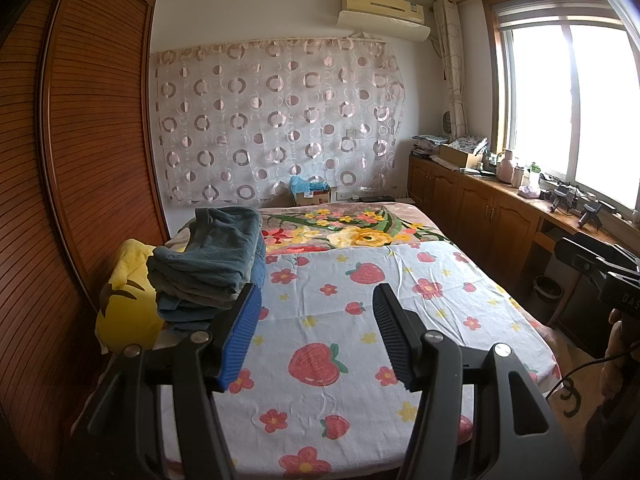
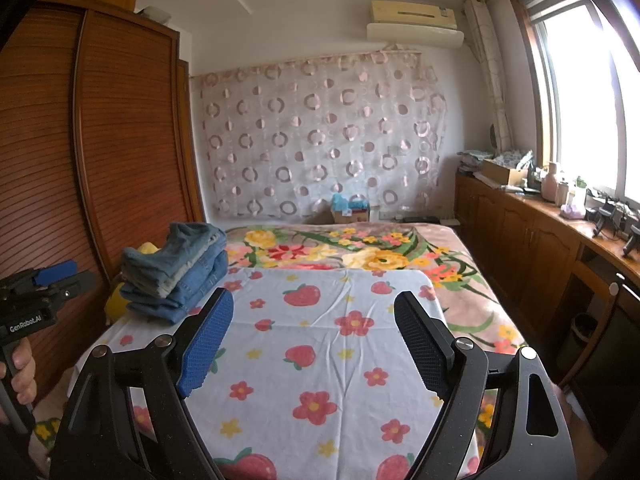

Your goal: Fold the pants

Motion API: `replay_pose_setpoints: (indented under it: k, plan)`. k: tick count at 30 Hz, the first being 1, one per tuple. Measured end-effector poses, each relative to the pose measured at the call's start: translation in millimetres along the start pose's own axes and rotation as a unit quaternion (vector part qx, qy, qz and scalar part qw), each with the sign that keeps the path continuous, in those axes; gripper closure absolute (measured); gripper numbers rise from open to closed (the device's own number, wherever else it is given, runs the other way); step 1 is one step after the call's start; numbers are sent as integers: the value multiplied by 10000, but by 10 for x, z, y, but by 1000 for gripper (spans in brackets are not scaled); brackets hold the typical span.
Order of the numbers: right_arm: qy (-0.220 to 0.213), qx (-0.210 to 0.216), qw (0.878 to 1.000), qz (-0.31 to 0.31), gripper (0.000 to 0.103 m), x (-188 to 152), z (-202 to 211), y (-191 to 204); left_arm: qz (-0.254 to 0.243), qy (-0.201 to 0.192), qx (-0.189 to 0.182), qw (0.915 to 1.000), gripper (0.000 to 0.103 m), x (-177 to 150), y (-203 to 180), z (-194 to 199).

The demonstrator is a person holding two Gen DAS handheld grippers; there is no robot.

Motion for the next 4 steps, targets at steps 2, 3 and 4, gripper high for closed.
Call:
replay_pose_setpoints:
  k: [2, 3, 4]
  plan:
    - [-2, 3, 10000, 0, 19, -1, -1, 0, -6, -1, 1, 10000, 45, 2, 2, -6]
    - [0, 0, 10000, -1, 19, -2, -3, 1, -5, -2, 2, 10000, 45, 1, 0, -2]
    - [-1, -4, 10000, -5, 19, -3, 0, -1, -5, 0, 3, 10000, 45, 1, 2, -6]
Point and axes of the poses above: each gripper's, at about its wrist camera, not at the fingertips, and z roughly against the way its jaws point, y to its left, x to its top, the point moved 8 cm from there along -z, roughly the way its jaws point, and after that the axes turned 8 degrees about -x, right-handed, at the moved point
